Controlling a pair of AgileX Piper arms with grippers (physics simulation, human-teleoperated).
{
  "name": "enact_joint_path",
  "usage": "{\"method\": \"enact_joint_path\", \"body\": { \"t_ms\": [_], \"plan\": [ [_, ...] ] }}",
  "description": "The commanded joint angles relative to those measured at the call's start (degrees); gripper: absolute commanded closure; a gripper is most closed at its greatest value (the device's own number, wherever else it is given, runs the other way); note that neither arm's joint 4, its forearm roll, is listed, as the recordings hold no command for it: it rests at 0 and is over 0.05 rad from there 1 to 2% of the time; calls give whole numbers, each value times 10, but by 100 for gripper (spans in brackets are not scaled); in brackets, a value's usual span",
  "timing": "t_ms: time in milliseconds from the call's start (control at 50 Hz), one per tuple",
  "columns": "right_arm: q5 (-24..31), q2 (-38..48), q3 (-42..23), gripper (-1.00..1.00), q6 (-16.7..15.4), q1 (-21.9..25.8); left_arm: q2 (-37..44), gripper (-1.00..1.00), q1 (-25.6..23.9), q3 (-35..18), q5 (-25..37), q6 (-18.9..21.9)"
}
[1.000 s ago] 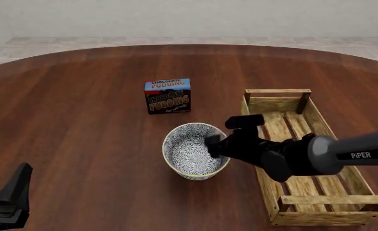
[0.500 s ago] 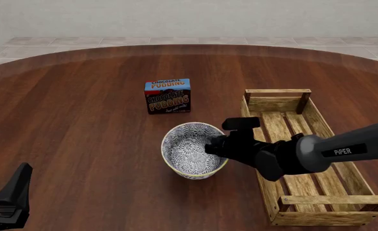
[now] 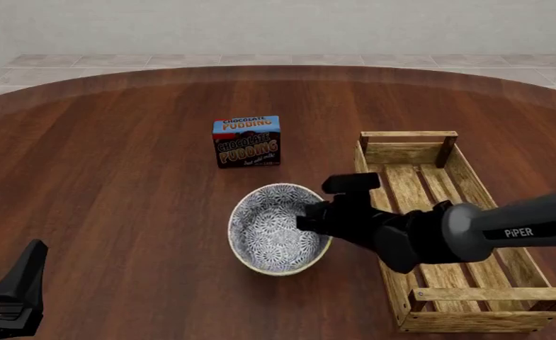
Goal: Pick up the bowl on the left and put it in the tray.
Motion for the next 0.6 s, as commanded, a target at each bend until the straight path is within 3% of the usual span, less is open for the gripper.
{"method": "enact_joint_path", "body": {
  "t_ms": [20,600],
  "plan": [
    [5,-30,32,100,-3,22,0,-100,0,0,0,0],
    [21,-99,59,100,-11,33,0,-100,0,0,0,0]
  ]
}}
